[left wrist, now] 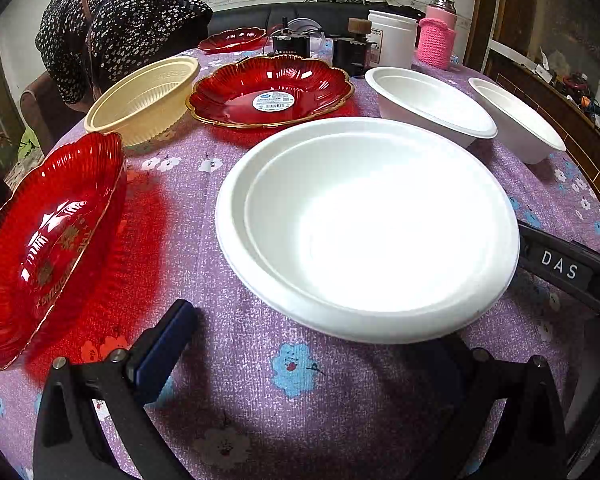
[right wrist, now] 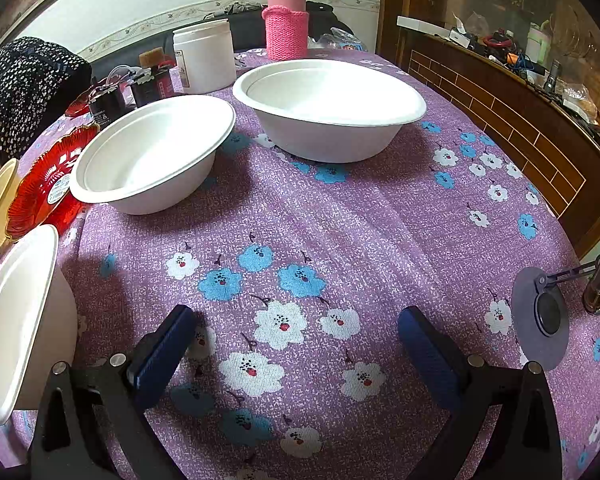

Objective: Organize plates and bowls

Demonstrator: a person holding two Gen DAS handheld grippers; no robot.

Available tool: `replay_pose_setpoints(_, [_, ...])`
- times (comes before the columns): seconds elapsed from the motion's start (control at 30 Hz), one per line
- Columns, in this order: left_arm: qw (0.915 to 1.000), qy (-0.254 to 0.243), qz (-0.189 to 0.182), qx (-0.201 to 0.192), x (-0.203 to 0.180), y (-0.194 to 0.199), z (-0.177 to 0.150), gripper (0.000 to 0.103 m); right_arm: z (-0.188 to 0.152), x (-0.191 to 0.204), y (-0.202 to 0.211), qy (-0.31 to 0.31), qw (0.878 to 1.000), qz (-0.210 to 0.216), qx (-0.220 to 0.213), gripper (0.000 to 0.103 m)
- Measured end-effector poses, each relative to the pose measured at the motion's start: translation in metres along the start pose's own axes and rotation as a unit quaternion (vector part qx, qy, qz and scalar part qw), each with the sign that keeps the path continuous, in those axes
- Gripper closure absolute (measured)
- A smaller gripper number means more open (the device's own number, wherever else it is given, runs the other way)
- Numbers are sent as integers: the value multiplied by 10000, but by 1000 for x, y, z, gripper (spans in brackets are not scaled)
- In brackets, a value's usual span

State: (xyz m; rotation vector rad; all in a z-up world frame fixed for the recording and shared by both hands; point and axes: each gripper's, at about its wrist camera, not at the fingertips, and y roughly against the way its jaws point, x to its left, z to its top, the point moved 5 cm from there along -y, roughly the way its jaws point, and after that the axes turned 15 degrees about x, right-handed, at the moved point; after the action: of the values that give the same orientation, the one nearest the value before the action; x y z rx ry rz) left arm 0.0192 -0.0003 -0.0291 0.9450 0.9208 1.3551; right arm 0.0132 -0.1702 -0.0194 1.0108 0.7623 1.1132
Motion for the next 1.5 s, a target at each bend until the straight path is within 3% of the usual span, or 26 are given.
replay_pose_setpoints(0.67, [9999, 70, 39, 76, -2, 3, -9, 0, 0, 0, 0, 1, 10000, 3, 10, 1])
replay_pose_setpoints(0.9, [9996, 86, 61, 260, -2, -5, -4, 0, -21, 0, 8, 333, 9989, 177, 275, 1])
replay_pose_setpoints(1.3, [9995, -114, -53, 305, -2, -6, -8, 0, -37, 1, 13, 377, 9987, 143, 324, 1])
replay_pose_setpoints(1.37, [9994, -141, -220, 223, -1, 1, -12, 7, -41, 1, 15, 386, 9985, 147, 352, 1])
replay_pose_setpoints(1.5, [9981, -255, -457, -334, 0, 35, -23, 8, -51, 1, 19, 469, 9978, 185, 425, 1])
